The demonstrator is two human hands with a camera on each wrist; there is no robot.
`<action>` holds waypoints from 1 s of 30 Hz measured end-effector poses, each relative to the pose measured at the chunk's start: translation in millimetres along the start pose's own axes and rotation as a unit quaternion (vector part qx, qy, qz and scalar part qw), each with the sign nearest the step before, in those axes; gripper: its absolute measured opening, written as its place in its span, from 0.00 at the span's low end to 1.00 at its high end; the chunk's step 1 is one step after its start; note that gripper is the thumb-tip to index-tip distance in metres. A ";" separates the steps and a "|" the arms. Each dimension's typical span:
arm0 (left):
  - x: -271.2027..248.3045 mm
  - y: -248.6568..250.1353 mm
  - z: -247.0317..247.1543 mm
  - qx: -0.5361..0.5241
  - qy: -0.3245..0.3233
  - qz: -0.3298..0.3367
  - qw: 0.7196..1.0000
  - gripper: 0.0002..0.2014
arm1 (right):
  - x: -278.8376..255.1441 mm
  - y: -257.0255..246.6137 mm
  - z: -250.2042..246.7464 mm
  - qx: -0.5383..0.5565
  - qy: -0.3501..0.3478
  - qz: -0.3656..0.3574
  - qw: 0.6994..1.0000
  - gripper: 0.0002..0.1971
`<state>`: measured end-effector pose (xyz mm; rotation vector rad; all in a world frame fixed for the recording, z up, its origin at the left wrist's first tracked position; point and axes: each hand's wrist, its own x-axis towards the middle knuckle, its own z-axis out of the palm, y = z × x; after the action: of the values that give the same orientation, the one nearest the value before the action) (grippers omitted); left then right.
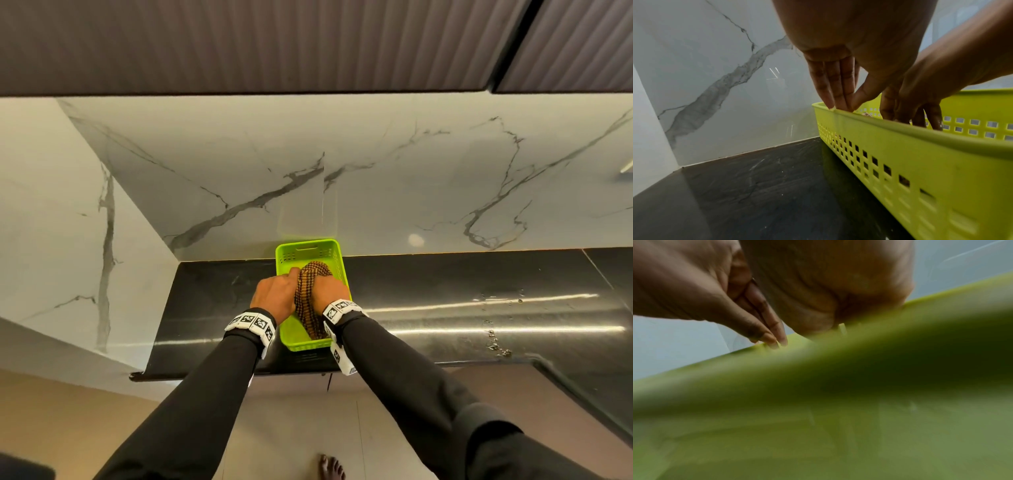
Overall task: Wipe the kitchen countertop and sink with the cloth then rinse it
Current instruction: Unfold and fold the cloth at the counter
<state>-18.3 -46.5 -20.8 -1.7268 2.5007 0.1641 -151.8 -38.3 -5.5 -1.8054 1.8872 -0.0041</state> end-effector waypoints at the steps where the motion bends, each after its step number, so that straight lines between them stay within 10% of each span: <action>1: 1.6 -0.7 0.9 0.003 0.004 0.003 1.000 0.23 | 3.7 1.3 0.0 -0.003 0.014 0.006 1.000 0.14; 9: -6.7 -1.6 0.7 0.014 -0.023 0.003 1.000 0.25 | 9.3 0.2 22.5 0.018 -0.050 0.015 0.998 0.18; 23: -14.5 -15.9 -11.6 -0.052 -0.001 0.000 0.999 0.33 | -1.2 4.5 4.5 0.103 0.063 0.006 0.993 0.07; 30: -2.2 -12.1 -78.6 -0.123 0.107 0.083 0.983 0.19 | -28.2 0.0 -77.1 0.188 0.154 -0.174 0.954 0.11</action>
<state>-7.8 -60.1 56.9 -1.6989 2.8911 0.3283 -180.8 -38.8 71.3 -1.9109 1.5912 -0.7584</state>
